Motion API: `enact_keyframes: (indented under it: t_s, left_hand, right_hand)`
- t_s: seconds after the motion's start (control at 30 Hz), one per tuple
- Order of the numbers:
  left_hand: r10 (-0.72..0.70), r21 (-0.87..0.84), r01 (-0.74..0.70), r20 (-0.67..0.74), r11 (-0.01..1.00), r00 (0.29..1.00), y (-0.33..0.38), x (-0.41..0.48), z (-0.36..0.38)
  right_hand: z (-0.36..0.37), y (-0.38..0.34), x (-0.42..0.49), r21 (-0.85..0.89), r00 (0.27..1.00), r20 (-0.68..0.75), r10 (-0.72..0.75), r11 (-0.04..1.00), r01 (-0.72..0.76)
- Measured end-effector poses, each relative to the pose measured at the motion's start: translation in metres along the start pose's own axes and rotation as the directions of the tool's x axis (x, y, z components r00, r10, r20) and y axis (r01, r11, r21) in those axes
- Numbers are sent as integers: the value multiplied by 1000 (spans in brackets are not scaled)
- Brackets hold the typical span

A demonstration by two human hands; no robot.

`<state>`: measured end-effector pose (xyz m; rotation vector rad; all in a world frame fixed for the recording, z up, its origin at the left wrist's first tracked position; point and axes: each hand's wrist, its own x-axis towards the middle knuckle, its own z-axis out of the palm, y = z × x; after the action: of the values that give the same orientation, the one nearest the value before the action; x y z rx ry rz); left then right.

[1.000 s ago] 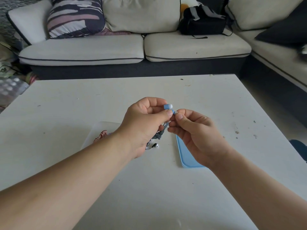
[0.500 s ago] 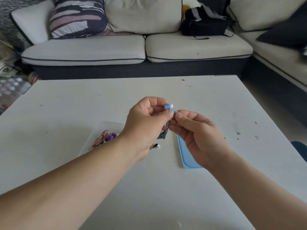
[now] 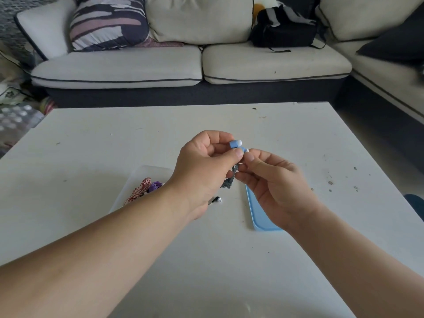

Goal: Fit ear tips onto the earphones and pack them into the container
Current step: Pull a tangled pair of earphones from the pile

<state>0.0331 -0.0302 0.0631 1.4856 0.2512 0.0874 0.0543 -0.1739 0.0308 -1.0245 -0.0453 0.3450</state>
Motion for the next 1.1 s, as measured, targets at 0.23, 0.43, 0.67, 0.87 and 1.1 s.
enact_keyframes:
  t_s: [0.23,0.43,0.67,0.87,1.1]
  left_hand:
    - [5,3,-5,4,1000,1000,0,1,-2]
    - [9,27,-9,1,1000,1000,-1,2,-2]
    - [-20,16,20,-20,1000,1000,-3,3,-4]
    - [-36,4,36,7,999,999,-4,4,-7]
    - [-54,4,54,41,999,998,-3,4,-8]
  right_hand:
    - [-1,0,0,-16,1000,13,8,1000,-8]
    - [0,1,0,-110,997,-42,-58,993,53]
    - [4,5,-3,-226,981,-109,-162,965,134]
    - [4,5,-4,-103,992,-102,-70,993,60]
    - [2,3,-3,-92,992,-114,-52,995,41]
